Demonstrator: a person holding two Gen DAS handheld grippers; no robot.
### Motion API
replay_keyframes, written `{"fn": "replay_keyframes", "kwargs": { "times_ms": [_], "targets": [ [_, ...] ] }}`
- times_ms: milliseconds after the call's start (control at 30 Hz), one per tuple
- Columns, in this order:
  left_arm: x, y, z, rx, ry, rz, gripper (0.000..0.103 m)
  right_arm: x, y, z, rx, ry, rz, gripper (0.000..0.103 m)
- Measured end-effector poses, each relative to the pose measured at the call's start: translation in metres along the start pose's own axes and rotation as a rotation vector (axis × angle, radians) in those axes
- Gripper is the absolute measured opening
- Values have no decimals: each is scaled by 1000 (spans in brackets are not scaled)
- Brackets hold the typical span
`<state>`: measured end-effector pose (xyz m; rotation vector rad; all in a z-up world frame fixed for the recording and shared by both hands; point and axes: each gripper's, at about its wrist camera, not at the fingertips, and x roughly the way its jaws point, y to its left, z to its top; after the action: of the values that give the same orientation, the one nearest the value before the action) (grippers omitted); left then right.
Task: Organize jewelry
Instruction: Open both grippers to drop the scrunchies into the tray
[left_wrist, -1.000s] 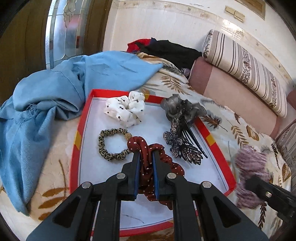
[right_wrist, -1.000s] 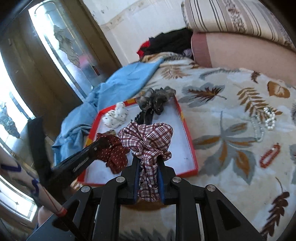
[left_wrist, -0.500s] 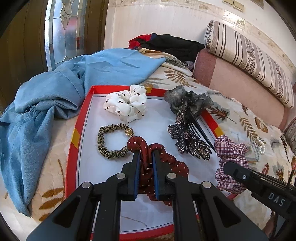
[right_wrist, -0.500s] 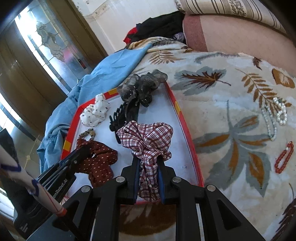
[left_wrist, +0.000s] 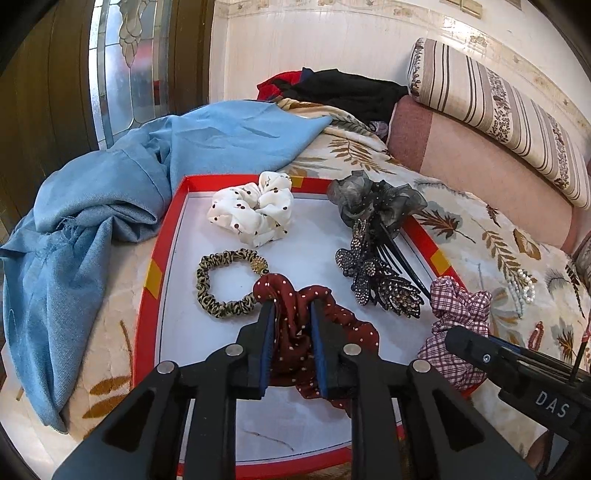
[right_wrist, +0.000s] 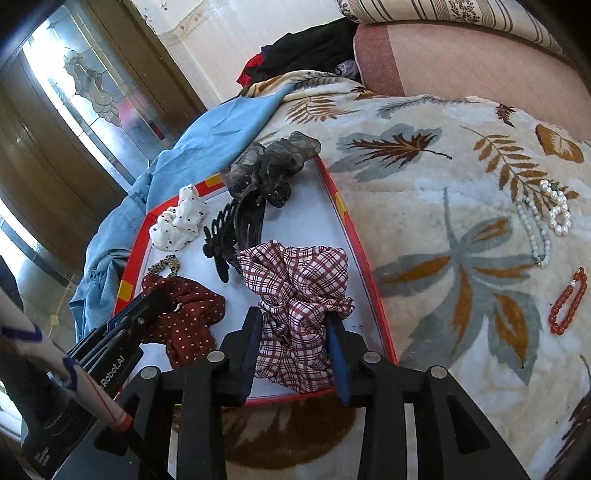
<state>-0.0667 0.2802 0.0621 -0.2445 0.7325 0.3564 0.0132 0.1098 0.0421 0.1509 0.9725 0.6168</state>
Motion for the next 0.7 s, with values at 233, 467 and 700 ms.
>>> {"fn": "replay_keyframes", "kwargs": {
  "times_ms": [233,467,700],
  "targets": [
    [-8,-2,2,5,-29,14,30,-16,3,-1,-4,-27,18,43],
    [-20,-4,4,7,-72,25,35,-38,-2,-1,14,-60,44,43],
    [-30,-13,4,31,-110,10,35,-72,-32,-1,89,-115,60,43]
  ]
}}
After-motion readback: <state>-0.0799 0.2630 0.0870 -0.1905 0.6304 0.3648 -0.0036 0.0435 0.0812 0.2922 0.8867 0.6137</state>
